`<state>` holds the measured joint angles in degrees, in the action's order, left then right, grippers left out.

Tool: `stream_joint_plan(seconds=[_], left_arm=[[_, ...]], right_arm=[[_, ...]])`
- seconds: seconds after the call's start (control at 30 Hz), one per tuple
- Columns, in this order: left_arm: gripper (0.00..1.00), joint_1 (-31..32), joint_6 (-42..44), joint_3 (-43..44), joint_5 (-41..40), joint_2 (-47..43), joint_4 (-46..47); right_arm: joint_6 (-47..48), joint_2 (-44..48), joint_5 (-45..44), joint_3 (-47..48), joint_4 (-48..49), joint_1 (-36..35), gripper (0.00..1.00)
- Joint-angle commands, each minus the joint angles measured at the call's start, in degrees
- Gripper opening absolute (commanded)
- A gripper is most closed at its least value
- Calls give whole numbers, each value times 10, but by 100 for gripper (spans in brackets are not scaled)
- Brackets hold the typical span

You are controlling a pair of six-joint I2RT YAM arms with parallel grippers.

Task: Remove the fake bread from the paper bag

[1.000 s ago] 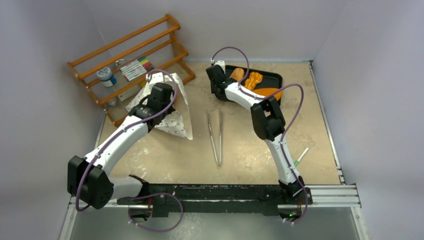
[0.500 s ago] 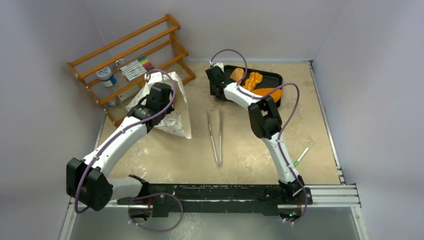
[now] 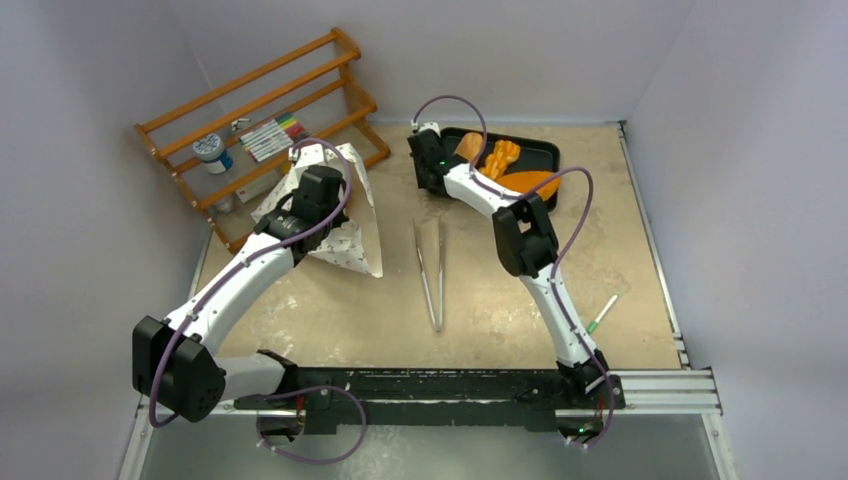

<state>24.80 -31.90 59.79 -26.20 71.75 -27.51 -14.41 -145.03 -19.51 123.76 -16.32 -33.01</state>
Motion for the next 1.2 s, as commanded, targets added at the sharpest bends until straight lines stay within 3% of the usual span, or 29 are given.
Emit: stream_joint_plan(seconds=[0.0,0.3,0.47,0.87,1.17], left_arm=[[0,-7,1,9,-17,-11,27],[0,-7,-1,14,-18,-11,21],[0,-7,-1,19,-20,-14,15],[0,-7,-4,14,-21,-16,11],[0,-7,-11,0,-15,-33,4]], right_arm=[[36,-6,64,25,38,-23,27],[39,13,61,6,60,-42,32],[42,55,28,-35,78,-43,40],[55,166,-5,-118,114,-43,46],[40,318,-30,-299,151,-75,49]])
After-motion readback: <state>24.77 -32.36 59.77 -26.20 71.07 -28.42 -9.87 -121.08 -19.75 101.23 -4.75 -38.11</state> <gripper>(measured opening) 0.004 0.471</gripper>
